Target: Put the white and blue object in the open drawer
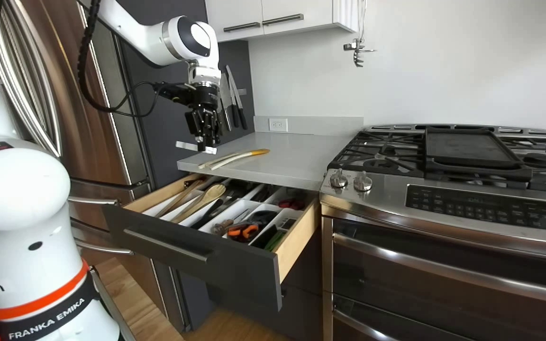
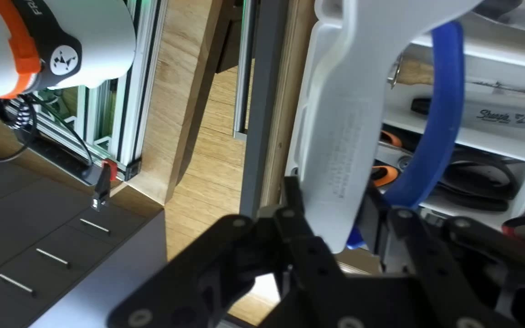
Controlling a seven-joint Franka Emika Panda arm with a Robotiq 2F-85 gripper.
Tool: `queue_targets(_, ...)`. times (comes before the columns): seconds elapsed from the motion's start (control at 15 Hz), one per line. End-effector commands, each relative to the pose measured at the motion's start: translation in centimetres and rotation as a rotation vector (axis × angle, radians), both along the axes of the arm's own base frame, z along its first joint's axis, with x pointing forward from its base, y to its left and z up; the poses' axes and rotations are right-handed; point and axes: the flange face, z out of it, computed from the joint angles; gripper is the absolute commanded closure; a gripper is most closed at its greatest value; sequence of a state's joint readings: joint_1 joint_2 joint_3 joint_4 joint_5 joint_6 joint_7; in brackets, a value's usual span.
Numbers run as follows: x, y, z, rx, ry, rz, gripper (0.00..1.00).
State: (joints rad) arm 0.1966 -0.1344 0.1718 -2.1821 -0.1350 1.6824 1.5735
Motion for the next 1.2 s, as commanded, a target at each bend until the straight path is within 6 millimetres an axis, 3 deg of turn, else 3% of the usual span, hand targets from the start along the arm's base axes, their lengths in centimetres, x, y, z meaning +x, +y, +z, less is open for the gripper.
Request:
queue_targets(0.0, 1.6, 0.0, -1.8, -0.069, 0.054, -0.174, 0.92)
queue_targets(0.27, 2.3, -1.3, -3.9, -0.147, 0.068, -0.365, 0.92)
queue_targets(0.73, 3.4, 1.2, -7.7, -0.252, 0.064, -0.7, 0.92)
queue_targets(1.13, 3.2, 1.6, -12.2, -0.355, 0.074, -0.989, 0.92)
